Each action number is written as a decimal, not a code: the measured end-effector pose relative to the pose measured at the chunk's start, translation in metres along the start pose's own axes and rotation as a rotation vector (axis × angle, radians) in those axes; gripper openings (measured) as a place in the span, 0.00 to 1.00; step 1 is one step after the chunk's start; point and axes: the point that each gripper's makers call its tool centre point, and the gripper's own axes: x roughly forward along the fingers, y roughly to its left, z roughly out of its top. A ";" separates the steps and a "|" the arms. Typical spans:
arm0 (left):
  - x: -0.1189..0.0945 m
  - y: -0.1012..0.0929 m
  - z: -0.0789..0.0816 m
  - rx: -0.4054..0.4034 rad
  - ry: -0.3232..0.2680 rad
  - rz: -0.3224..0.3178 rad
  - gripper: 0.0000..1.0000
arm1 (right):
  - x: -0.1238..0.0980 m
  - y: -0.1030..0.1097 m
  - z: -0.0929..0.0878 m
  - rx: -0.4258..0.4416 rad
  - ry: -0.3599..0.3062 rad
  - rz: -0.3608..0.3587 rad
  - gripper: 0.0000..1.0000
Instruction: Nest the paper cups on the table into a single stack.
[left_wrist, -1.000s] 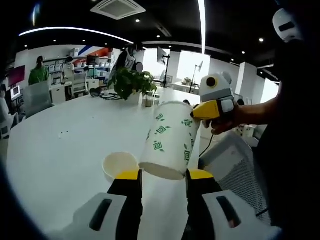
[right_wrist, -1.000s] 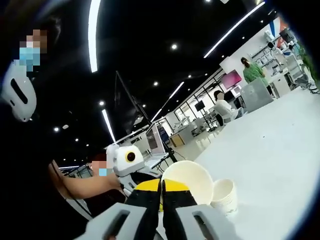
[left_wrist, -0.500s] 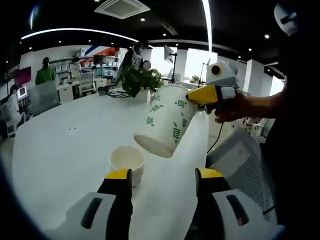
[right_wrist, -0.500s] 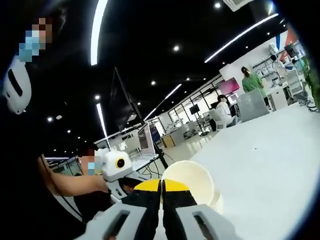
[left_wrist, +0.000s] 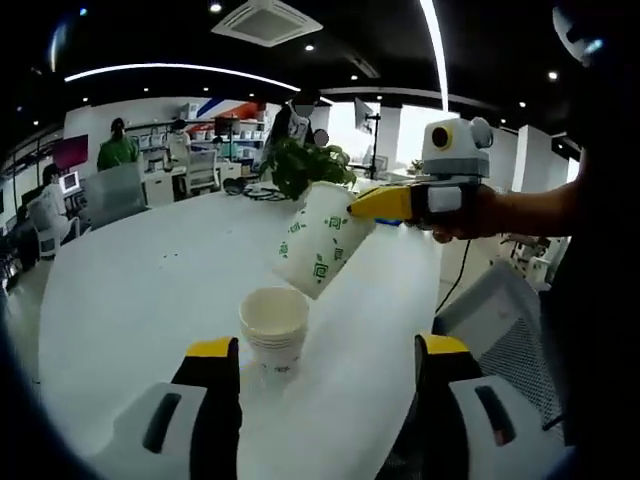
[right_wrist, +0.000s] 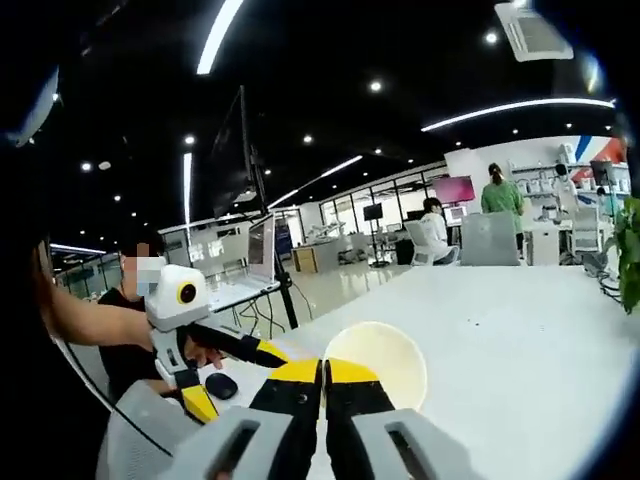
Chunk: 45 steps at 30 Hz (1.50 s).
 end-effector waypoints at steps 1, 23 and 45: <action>-0.001 0.001 0.000 0.000 -0.005 0.009 0.73 | 0.002 -0.002 -0.001 -0.010 0.006 -0.002 0.00; -0.015 0.004 -0.026 -0.065 -0.030 0.118 0.78 | 0.054 -0.003 -0.055 -0.329 0.356 0.090 0.00; -0.020 0.011 -0.033 -0.071 -0.031 0.162 0.78 | 0.064 -0.002 -0.096 -0.476 0.480 0.128 0.11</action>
